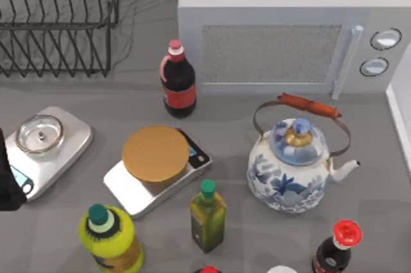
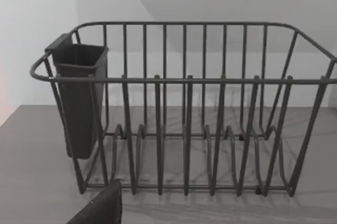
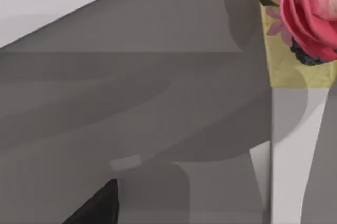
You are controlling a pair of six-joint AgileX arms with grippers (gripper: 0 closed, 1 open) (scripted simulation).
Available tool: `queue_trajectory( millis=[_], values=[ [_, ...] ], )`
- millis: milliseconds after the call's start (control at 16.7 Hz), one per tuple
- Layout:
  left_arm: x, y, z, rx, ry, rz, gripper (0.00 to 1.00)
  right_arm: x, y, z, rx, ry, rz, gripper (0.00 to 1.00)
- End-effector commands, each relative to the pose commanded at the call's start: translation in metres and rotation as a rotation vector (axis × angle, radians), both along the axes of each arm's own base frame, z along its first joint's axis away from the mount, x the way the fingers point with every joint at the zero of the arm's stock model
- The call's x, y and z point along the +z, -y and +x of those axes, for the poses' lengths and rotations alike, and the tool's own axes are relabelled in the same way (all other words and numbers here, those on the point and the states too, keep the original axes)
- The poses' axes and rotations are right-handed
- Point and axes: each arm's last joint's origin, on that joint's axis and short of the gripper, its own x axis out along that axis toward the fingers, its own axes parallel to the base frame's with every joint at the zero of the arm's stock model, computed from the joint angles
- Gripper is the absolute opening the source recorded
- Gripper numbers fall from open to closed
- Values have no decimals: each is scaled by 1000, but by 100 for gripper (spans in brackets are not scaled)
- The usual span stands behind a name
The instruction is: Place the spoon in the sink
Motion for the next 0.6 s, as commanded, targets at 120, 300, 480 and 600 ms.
queue_trajectory(
  millis=[120, 300, 480, 600],
  values=[
    [0, 0, 0, 0, 0, 0, 100, 0, 0, 0, 0, 0, 0, 0],
    [0, 0, 0, 0, 0, 0, 100, 0, 0, 0, 0, 0, 0, 0],
    [0, 0, 0, 0, 0, 0, 100, 0, 0, 0, 0, 0, 0, 0],
    [0, 0, 0, 0, 0, 0, 100, 22, 1, 2, -1, 30, -18, 0]
  ],
)
